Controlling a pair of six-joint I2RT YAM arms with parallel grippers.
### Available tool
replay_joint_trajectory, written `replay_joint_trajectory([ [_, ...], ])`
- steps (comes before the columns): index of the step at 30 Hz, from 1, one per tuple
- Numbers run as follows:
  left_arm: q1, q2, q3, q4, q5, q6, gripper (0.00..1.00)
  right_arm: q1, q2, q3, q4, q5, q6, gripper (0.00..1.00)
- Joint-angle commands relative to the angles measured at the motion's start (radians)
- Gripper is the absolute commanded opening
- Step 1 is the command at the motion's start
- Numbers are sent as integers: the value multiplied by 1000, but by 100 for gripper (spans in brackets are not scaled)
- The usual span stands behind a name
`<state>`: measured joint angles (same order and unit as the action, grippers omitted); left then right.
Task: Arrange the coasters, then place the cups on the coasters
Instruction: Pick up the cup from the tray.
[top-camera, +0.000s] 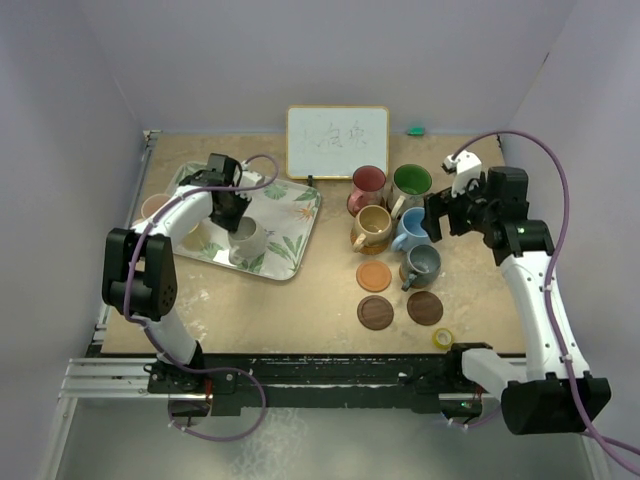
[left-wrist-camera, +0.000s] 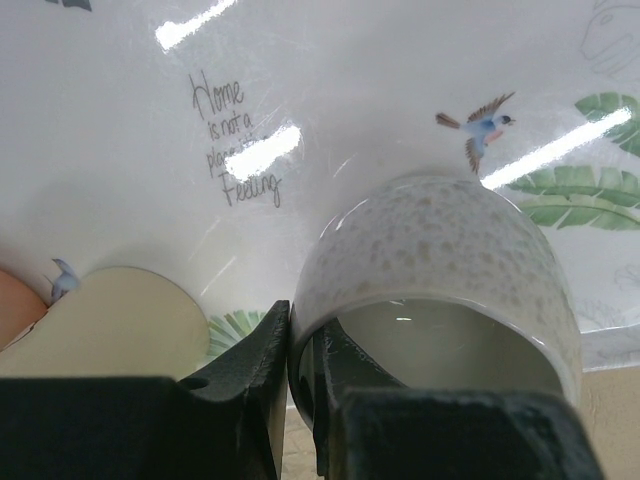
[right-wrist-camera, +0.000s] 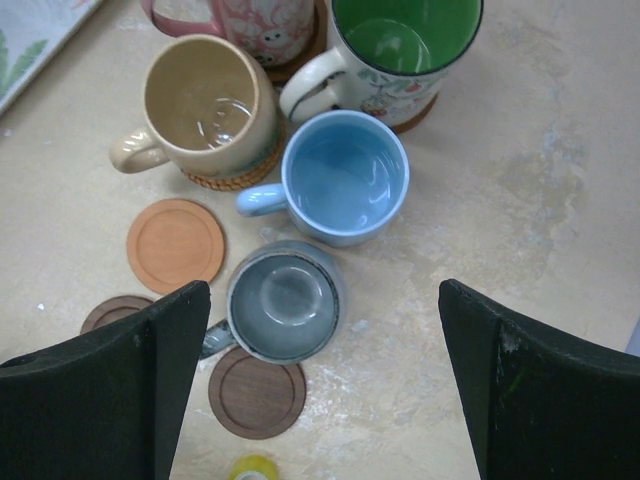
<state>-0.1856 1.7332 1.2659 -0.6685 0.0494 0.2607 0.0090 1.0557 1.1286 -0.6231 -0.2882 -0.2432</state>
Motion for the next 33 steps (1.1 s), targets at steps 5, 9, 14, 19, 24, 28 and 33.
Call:
replay_joint_trajectory([
  [5,-33,-75,120,24,44,-81,3,163,77,123,188,-120,116,98],
  [9,-74,-91,172,43,24,-147,3,265,142,141,322,-124,172,98],
  [14,-138,-82,275,40,-16,-238,3,372,216,165,451,-83,228,97],
  [19,-214,-70,367,28,-11,-312,3,438,255,165,502,-60,278,93],
  [24,-290,-65,429,-11,13,-314,3,434,189,116,453,-24,249,94],
  [28,-354,-97,389,19,32,-291,3,425,99,72,396,46,194,96],
  [33,-460,-128,341,55,35,-237,3,347,26,18,325,74,176,97],
])
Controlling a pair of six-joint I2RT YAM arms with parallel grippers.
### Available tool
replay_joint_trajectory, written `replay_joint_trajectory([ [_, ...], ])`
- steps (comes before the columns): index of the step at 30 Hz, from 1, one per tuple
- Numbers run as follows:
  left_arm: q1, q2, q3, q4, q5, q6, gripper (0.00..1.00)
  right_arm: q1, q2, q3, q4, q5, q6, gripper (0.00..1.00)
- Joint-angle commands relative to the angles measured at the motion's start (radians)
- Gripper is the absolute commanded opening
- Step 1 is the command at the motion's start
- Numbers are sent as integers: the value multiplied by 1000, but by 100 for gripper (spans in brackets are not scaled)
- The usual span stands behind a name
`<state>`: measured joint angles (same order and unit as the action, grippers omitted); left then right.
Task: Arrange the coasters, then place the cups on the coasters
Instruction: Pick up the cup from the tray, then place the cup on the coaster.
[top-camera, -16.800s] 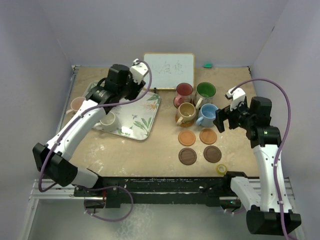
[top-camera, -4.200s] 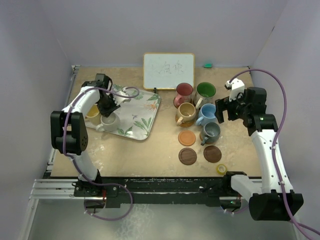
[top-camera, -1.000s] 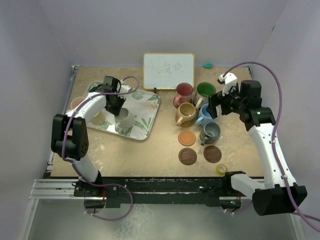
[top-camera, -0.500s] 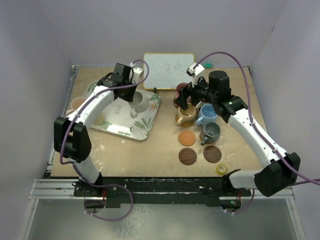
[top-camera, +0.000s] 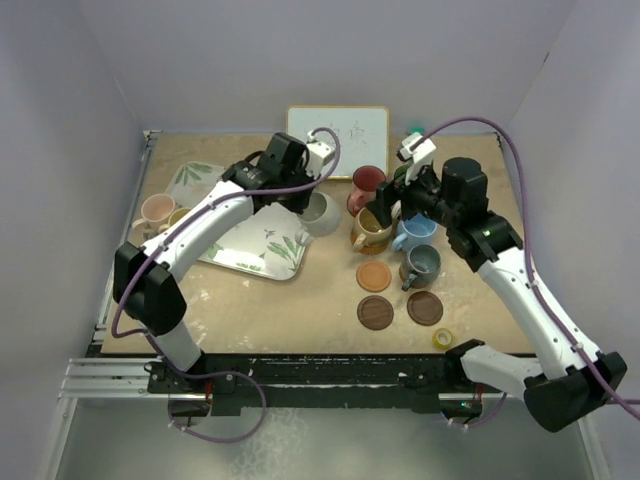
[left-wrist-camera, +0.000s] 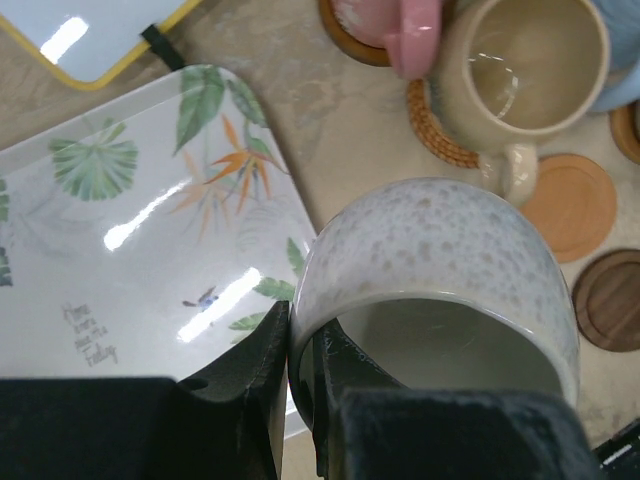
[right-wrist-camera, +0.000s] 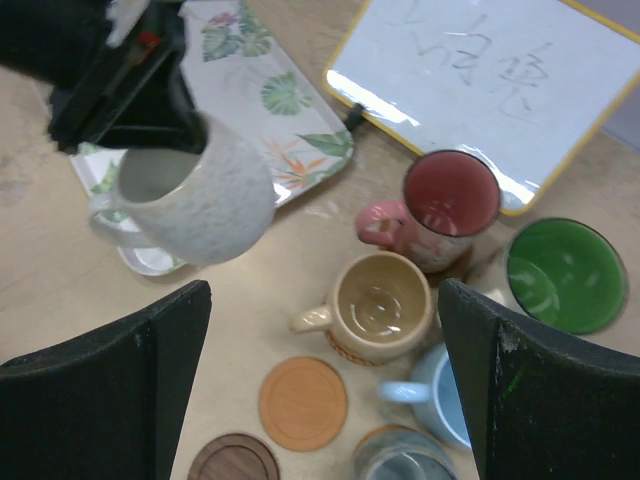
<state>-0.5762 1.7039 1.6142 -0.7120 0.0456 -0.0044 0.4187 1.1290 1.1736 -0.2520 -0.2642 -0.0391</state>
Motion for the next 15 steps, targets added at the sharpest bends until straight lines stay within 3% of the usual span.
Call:
replay_joint_trajectory([
  [1,-90,-101,-13,104,38,42,3,-96,-58,-31,-63,29,-22,97],
  [4,-156,-99,-17,109,34,82,3,-206,-88,-46,-111,-8,-5,97],
  [15,-388,30,38,119,-23,238,3,-432,-126,-107,-228,6,-20,99],
])
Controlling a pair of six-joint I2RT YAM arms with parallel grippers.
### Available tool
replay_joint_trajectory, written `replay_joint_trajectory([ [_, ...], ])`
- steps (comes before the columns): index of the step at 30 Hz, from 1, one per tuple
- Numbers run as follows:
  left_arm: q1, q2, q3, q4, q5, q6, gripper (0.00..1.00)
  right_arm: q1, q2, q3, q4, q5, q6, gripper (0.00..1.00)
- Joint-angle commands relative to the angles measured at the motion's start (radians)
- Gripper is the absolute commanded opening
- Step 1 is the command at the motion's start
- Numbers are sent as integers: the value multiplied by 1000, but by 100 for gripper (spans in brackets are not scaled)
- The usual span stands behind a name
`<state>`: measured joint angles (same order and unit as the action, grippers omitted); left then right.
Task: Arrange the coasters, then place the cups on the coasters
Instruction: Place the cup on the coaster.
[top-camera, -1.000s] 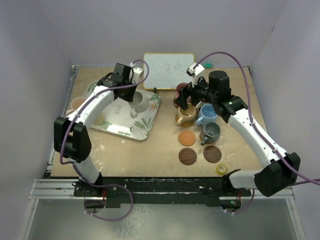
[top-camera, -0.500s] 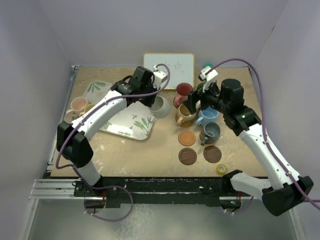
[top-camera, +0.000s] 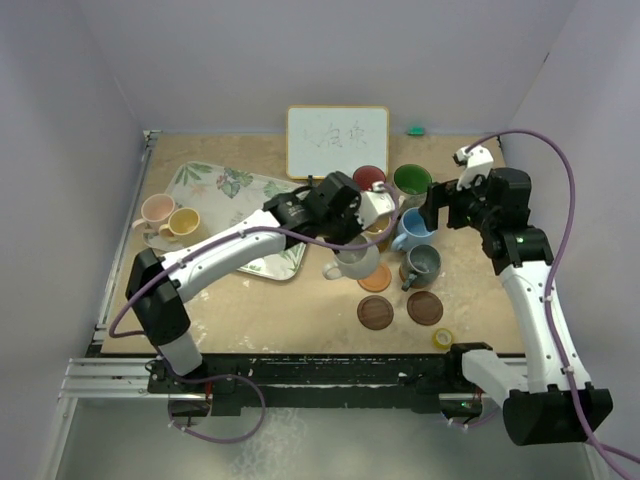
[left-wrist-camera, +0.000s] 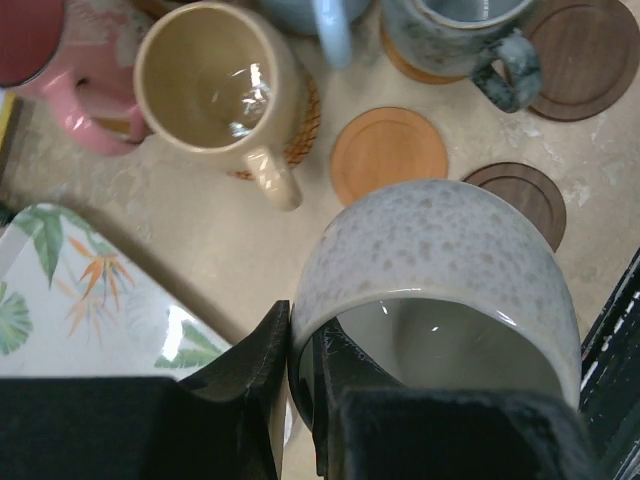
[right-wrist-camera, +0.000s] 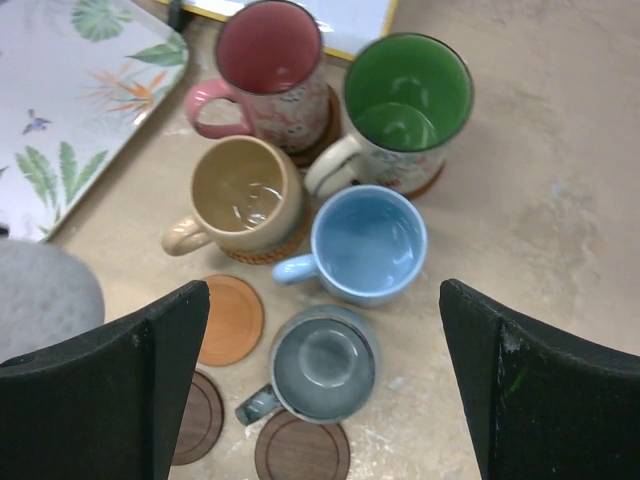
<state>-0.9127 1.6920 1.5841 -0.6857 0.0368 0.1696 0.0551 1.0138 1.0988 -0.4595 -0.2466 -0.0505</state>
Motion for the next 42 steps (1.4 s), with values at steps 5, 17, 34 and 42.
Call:
replay_joint_trajectory([
  [5,-99,153,149,83,-26,77,3,-136,5,-14,-52,18,-27,100],
  [17,-115,366,285,58,-161,9,3,-171,-16,-21,-61,114,-36,100],
  [34,-115,458,364,-28,-195,-42,3,-171,-45,-35,-56,79,-40,100],
  [42,-115,468,371,-41,-189,-42,3,-172,-49,-39,-55,71,-41,100],
])
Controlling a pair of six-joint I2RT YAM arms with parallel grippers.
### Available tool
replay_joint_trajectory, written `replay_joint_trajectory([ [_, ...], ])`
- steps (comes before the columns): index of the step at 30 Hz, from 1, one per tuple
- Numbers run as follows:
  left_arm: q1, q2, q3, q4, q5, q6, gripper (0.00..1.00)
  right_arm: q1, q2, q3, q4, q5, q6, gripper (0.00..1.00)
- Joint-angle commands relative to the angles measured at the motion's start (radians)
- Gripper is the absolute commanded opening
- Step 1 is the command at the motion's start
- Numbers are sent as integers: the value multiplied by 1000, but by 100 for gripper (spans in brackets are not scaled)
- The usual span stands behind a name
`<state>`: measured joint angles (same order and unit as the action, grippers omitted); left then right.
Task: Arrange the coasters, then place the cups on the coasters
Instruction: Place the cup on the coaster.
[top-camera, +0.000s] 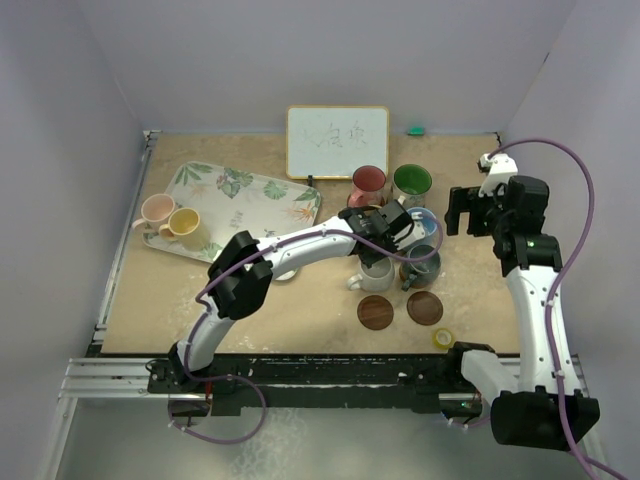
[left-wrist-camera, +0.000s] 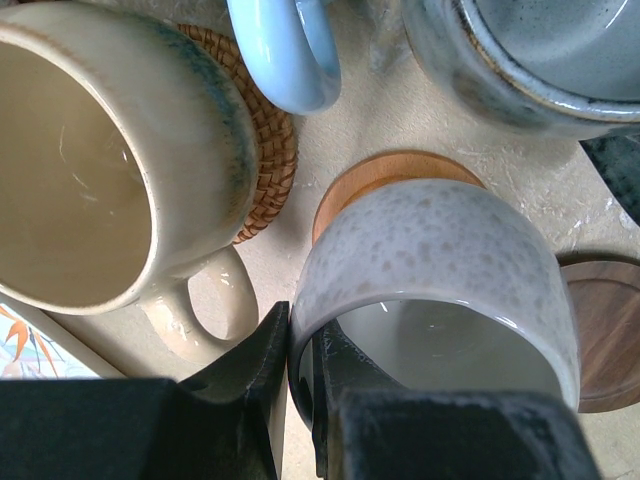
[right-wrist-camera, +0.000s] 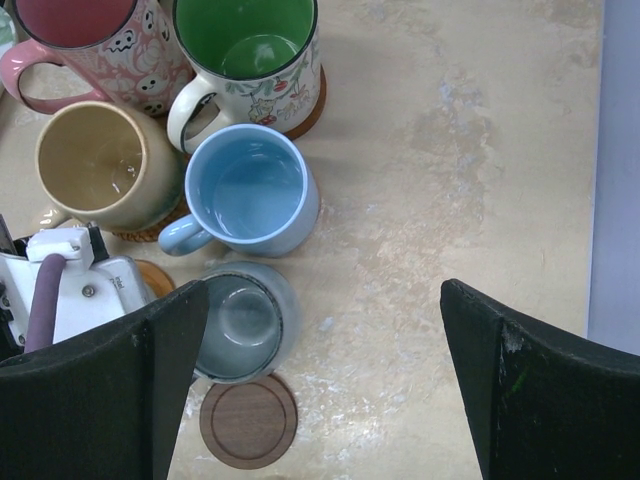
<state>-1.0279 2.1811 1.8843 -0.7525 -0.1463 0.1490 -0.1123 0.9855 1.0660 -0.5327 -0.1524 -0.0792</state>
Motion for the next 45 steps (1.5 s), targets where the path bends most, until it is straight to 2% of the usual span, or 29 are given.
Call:
replay_joint_trajectory([
  [1,1,-20,71,25,-6,-22,3,-4,-22,-7,17,-25,-13,100],
  [11,1,-1,81,19,6,-25,5,-4,-28,-11,19,-32,-14,100],
  [25,0,-29,90,11,50,-25,22,-4,-33,-12,21,-35,-14,100],
  [38,0,-219,-6,62,47,14,28,-6,-34,-13,27,-20,-35,100],
  [45,4,-383,-106,107,-42,95,39,-6,-67,-24,52,-13,-86,100],
])
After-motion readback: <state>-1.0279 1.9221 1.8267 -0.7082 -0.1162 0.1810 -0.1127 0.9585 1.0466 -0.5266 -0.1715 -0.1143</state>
